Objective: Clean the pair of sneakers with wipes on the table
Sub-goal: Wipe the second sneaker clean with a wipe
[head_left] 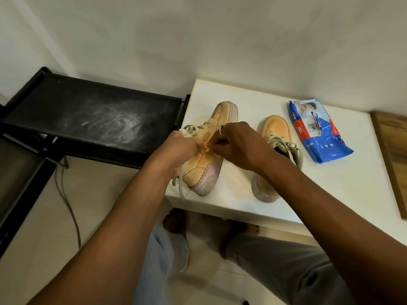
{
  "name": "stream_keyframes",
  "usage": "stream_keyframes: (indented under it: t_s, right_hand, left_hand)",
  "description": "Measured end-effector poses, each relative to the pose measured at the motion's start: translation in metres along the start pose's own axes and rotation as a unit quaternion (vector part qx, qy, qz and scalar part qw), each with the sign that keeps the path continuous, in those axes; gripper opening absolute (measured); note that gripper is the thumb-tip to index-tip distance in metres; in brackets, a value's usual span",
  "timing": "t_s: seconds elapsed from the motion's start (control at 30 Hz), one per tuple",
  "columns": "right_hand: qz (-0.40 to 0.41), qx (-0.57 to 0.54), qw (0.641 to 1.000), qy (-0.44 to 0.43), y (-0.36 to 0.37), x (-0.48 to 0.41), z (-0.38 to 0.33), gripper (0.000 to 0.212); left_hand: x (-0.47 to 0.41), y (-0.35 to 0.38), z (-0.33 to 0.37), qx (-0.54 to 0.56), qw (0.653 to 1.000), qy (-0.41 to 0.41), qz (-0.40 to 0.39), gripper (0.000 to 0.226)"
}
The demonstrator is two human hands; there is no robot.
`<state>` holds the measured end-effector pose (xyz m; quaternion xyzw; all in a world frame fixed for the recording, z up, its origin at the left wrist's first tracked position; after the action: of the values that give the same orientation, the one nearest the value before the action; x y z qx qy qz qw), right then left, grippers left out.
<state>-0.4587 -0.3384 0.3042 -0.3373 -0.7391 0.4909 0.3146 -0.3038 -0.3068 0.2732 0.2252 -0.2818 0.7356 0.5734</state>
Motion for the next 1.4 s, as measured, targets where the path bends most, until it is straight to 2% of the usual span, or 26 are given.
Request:
stream_keyframes:
  t_s: [0.07,0.17,0.23,0.4,0.57,0.67,0.8,0.93,1.0,1.1,1.17,1.23,1.4]
  right_hand:
    - [0.022,-0.033,0.999,0.006,-0.008,0.001,0.004,0.017]
    - [0.136,-0.053,0.988,0.054,-0.018,0.002,0.019,0.017]
    - [0.167,-0.056,0.981,0.085,-0.016,0.001,0.024,0.017]
    - [0.143,-0.048,0.984,0.094,-0.005,0.000,0.020,0.017]
    - [0.054,-0.047,0.996,0.048,0.006,0.010,-0.001,0.022]
    - [0.029,-0.072,0.996,0.041,0.005,0.011,-0.001,0.021]
    - [0.093,-0.028,0.994,0.047,0.003,0.006,0.003,0.018]
    - [0.136,0.017,0.988,0.064,0.006,0.005,0.002,0.021]
    - [0.110,0.004,0.992,0.057,0.006,0.004,0.000,0.021]
    - [0.014,-0.075,0.997,0.026,0.003,0.008,0.000,0.018]
    - [-0.018,-0.091,0.996,0.000,0.003,0.011,-0.001,0.016]
    - [-0.002,-0.075,0.997,-0.003,0.004,0.009,0.001,0.016]
    - [0.125,0.015,0.992,0.030,0.004,-0.001,0.007,0.018]
  left_hand:
    - [0.001,-0.001,0.001,-0.002,1.000,0.002,0.000,0.025]
    - [0.001,-0.001,0.004,0.000,1.000,-0.001,-0.001,0.028]
    - [0.002,-0.002,0.004,0.000,1.000,-0.005,0.000,0.034]
    - [0.001,-0.003,0.001,0.016,1.000,-0.018,0.009,0.029]
    - [0.000,-0.007,0.003,0.025,0.999,-0.022,0.032,0.032]
    - [0.001,-0.008,0.003,0.016,0.999,-0.020,0.035,0.029]
    - [0.002,-0.008,0.004,0.018,0.999,-0.022,0.032,0.024]
    - [0.005,-0.005,0.005,0.018,0.999,-0.024,0.032,0.035]
    - [0.005,-0.006,0.004,0.013,0.999,-0.023,0.036,0.044]
    - [0.004,-0.006,0.002,0.010,0.999,-0.021,0.047,0.044]
    - [0.004,-0.006,0.002,0.008,0.999,-0.022,0.049,0.044]
    - [0.005,-0.006,0.004,0.006,0.999,-0.020,0.049,0.045]
    - [0.004,-0.005,0.005,0.006,0.999,-0.022,0.035,0.037]
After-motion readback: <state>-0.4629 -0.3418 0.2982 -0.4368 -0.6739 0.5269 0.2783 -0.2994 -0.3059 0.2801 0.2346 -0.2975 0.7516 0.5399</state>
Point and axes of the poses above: each hand's wrist, its own x-axis away from the middle knuckle, its own y-axis out of the palm, z = x × y, the point moved 2 cm from there along -x, towards the middle knuckle, and after that the axes turned 8 degrees about x, right-handed, at the moved point
